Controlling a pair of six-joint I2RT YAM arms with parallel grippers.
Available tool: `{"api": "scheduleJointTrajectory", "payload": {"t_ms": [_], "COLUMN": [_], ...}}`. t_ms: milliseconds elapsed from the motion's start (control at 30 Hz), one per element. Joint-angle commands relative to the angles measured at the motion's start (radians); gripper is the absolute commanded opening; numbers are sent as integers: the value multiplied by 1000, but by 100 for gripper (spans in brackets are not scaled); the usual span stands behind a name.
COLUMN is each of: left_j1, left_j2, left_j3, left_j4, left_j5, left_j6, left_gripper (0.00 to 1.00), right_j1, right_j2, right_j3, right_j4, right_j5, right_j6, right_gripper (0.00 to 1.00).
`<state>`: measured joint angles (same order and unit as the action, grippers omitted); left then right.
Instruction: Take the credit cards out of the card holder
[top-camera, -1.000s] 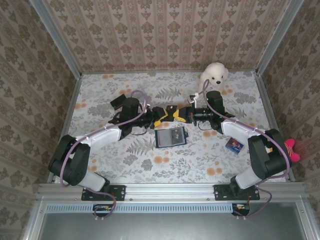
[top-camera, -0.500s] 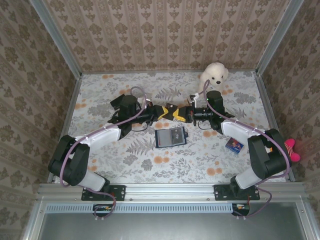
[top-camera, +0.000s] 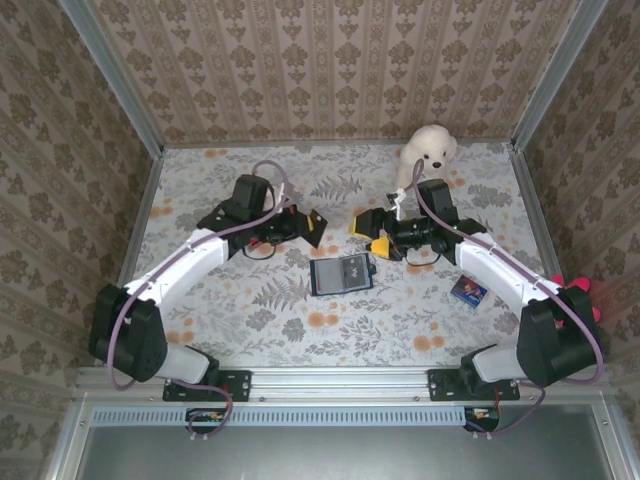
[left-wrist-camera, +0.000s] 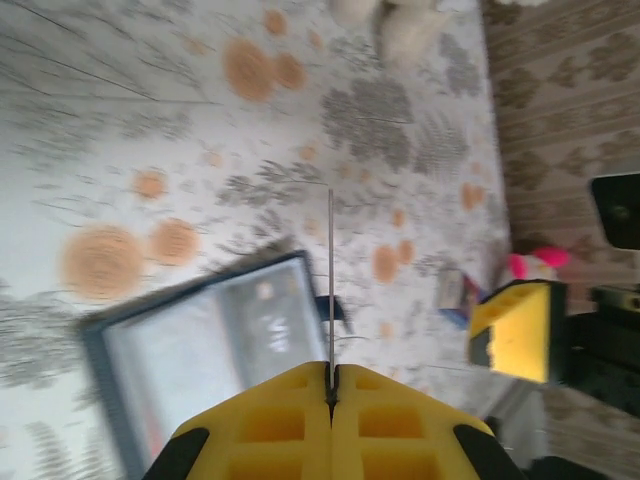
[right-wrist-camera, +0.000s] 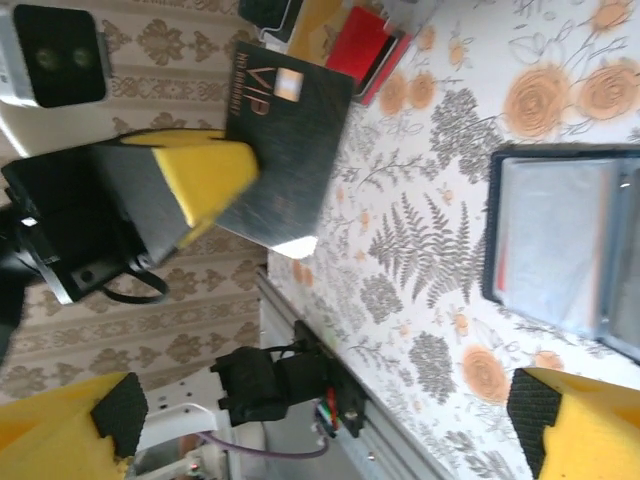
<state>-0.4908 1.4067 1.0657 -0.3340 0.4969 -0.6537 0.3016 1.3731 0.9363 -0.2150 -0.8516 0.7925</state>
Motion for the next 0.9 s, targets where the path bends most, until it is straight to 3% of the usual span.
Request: {"api": "scheduleJointTrajectory", "payload": {"t_ms": [0,100,167,300,400,533,667,867], "left_j1": [28,77,113,269,384,485,556,579], "left_j2": [-10,-2,0,32,39,24,37,107], "left_j3": [91,158,194,260,254,226,237,299], "left_j4": [-300,-383,-406,-426,-388,-315,-291,-362], "left_j5": [-145,-217,-207,-82,79,136,140,104], "left_j6": [313,448,522,632,773,930,1074,1306], "left_gripper": [0,0,0,0,0,0,0,0], "right_j1": [-20,-33,-50,-83,-98,-104,-109,-109], "right_j2": [-23,-33,-34,-14,3,4,4,4], "right_j3": [-15,-25,-33,-45,-53,-65,-64,-56], "right_j4": [-89,-105,-110,-105,-95,-80,-82,-81], "right_j5": [68,92,102,96,93,90,89,90], "right_j6": [-66,-91,-95,-93,-93,-93,-98,-101], "right_gripper": [100,100,100,100,100,100,100,100]}}
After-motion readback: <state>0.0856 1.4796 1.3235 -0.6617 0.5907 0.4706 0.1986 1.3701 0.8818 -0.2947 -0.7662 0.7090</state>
